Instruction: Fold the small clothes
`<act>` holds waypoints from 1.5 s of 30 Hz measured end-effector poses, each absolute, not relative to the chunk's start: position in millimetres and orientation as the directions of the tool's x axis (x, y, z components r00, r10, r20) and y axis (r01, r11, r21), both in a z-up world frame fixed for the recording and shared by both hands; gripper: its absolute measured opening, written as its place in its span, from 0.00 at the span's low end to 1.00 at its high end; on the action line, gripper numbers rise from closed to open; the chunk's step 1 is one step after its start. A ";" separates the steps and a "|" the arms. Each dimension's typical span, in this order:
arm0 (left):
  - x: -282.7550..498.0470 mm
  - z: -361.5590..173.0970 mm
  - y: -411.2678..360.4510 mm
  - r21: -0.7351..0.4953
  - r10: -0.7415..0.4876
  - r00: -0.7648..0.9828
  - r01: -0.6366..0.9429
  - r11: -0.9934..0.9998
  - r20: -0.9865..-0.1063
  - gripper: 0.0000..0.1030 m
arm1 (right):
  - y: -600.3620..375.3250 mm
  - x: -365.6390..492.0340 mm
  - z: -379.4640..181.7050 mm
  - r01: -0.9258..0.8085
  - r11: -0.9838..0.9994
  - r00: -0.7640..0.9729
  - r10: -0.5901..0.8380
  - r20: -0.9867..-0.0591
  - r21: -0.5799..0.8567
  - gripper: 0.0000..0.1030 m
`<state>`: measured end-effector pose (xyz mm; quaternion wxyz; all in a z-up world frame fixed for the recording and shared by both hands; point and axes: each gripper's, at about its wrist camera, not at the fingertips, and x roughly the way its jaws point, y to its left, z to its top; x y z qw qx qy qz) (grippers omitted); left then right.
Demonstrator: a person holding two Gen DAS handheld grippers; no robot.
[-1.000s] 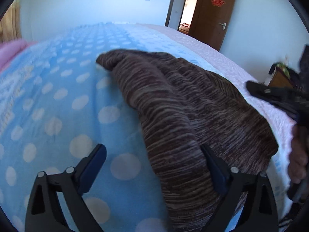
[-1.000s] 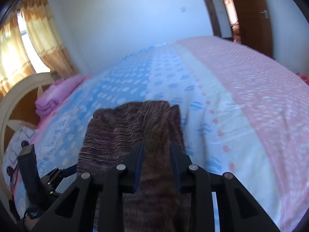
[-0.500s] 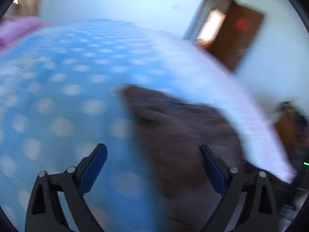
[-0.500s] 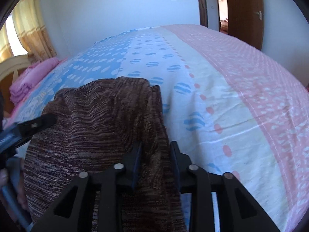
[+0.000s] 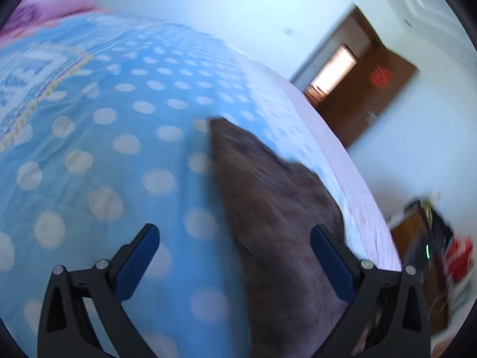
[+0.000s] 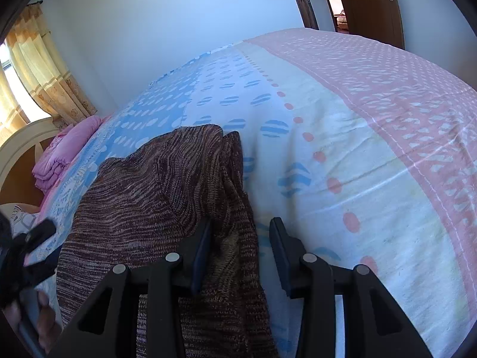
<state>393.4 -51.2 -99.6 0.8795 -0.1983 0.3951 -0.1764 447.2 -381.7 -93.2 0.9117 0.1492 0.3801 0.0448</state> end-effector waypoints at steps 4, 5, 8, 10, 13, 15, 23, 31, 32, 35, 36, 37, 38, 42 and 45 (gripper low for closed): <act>385.0 -119.9 -63.3 -0.331 -0.341 0.593 0.130 0.935 -0.730 1.00 | -381.1 447.7 -94.0 0.029 0.947 0.708 0.207 -0.675 0.321 0.41; 385.0 -125.1 -56.4 -0.371 -0.366 0.589 0.119 0.921 -0.720 1.00 | -382.1 446.8 -94.0 0.026 0.943 0.709 0.216 -0.672 0.331 0.42; 381.8 -125.8 -55.5 -0.374 -0.376 0.597 0.134 0.918 -0.708 1.00 | -387.0 443.7 -92.3 0.018 0.935 0.699 0.241 -0.673 0.353 0.42; 379.8 -126.9 -57.2 -0.368 -0.376 0.610 0.145 0.919 -0.698 1.00 | -389.0 444.3 -89.0 0.004 0.930 0.682 0.267 -0.681 0.368 0.43; 377.9 -128.0 -53.2 -0.410 -0.422 0.616 0.170 0.896 -0.665 1.00 | -393.7 450.2 -84.4 -0.051 0.920 0.653 0.326 -0.683 0.389 0.43; 376.7 -127.3 -53.4 -0.424 -0.442 0.618 0.187 0.886 -0.651 0.99 | -400.8 458.5 -79.0 -0.075 0.927 0.651 0.324 -0.686 0.367 0.43; 368.7 -118.5 -77.6 -0.370 -0.467 0.591 0.288 0.884 -0.658 0.97 | -408.1 508.4 -88.4 -0.181 0.861 0.534 0.491 -0.688 0.475 0.44; 366.6 -119.1 -97.9 -0.260 -0.401 0.574 0.315 0.913 -0.714 0.97 | -403.3 535.4 -95.5 -0.194 0.829 0.532 0.538 -0.654 0.524 0.44; 366.3 -119.1 -99.1 -0.252 -0.396 0.573 0.316 0.915 -0.717 0.97 | -399.6 538.3 -96.8 -0.204 0.828 0.531 0.542 -0.651 0.523 0.44; 367.1 -120.3 -99.1 -0.247 -0.392 0.572 0.317 0.916 -0.721 0.97 | -393.9 546.3 -97.6 -0.218 0.831 0.528 0.542 -0.654 0.513 0.42; 367.4 -120.7 -99.0 -0.245 -0.391 0.571 0.317 0.916 -0.722 0.97 | -391.7 549.2 -98.2 -0.220 0.829 0.525 0.545 -0.654 0.515 0.41; 367.3 -120.4 -99.5 -0.242 -0.388 0.572 0.317 0.917 -0.723 0.97 | -390.4 550.8 -98.8 -0.221 0.826 0.521 0.549 -0.654 0.518 0.39; 367.0 -120.5 -100.3 -0.235 -0.384 0.572 0.318 0.918 -0.725 0.97 | -388.9 552.1 -99.2 -0.225 0.824 0.517 0.553 -0.653 0.519 0.38; 365.8 -120.6 -106.2 -0.233 -0.403 0.562 0.351 0.907 -0.722 0.90 | -385.4 550.1 -99.7 -0.247 0.821 0.515 0.562 -0.648 0.515 0.23; 362.6 -118.6 -111.5 -0.250 -0.449 0.545 0.401 0.881 -0.708 0.70 | -381.3 546.2 -98.1 -0.257 0.832 0.535 0.546 -0.645 0.491 0.21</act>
